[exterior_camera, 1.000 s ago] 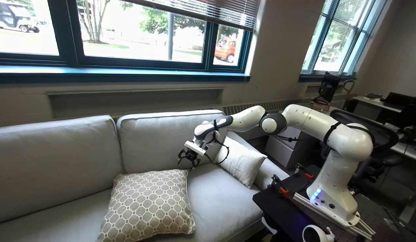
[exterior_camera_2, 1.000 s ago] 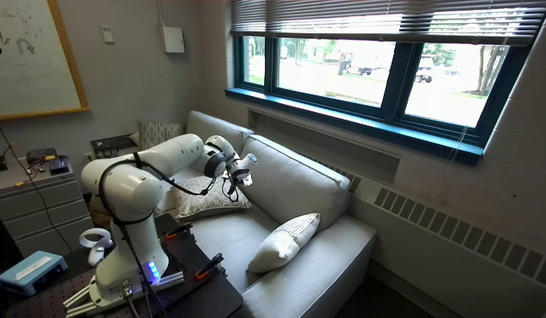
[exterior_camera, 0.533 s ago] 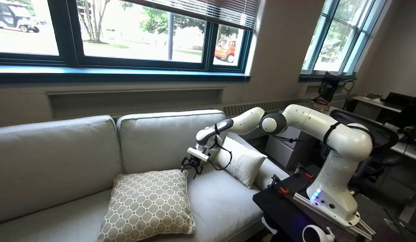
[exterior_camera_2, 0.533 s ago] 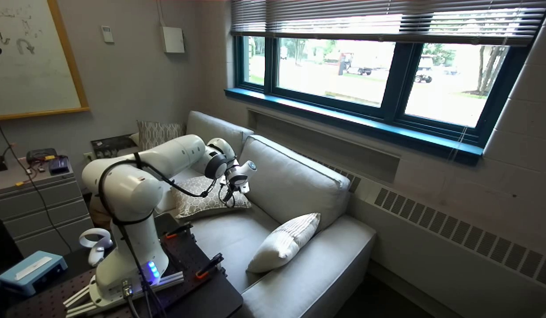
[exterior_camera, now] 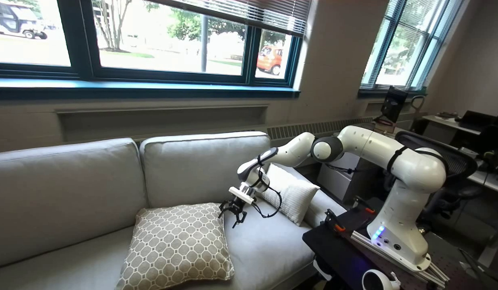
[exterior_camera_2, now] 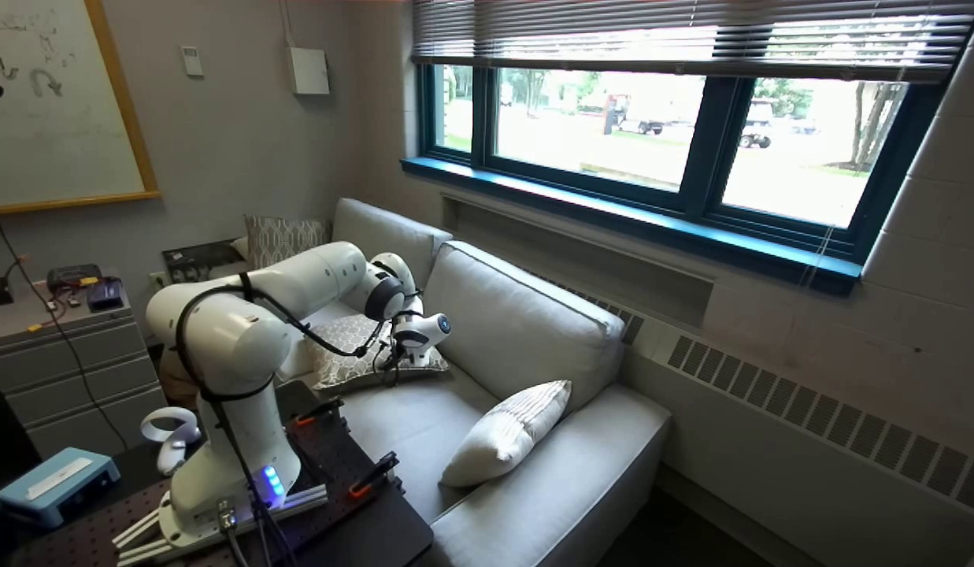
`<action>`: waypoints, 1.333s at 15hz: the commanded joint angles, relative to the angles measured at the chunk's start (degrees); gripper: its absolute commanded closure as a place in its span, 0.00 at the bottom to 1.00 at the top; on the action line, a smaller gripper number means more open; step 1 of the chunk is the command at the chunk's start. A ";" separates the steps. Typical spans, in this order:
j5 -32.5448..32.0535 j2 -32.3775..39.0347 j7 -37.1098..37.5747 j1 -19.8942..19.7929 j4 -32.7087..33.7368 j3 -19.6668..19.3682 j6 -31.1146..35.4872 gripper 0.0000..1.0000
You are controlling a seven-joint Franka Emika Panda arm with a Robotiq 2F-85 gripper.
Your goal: Move the small pillow to the right armrest, move the pillow in the middle of the sofa to the right
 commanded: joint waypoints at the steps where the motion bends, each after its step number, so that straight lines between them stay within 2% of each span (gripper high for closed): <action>1: 8.90 -0.04 -6.34 0.42 1.34 -1.74 -0.69 0.00; 2: 10.68 -0.16 -7.81 0.85 1.48 -2.70 -0.51 0.00; 4: 10.54 -0.39 -4.92 4.21 1.49 -7.80 2.86 0.00; 5: 5.55 -0.49 -2.28 3.62 0.45 -7.04 6.65 0.00; 7: 1.83 -0.47 -0.25 5.12 -0.36 -9.62 10.20 0.00; 12: -4.30 -0.44 6.13 9.09 -2.05 -11.66 27.61 0.00; 15: -6.71 -0.47 14.55 13.17 -3.54 -15.07 37.39 0.00; 17: -6.05 -0.44 21.39 17.29 -4.59 -20.23 39.74 0.00; 20: -7.86 -0.42 30.38 20.04 -6.31 -24.08 38.50 0.00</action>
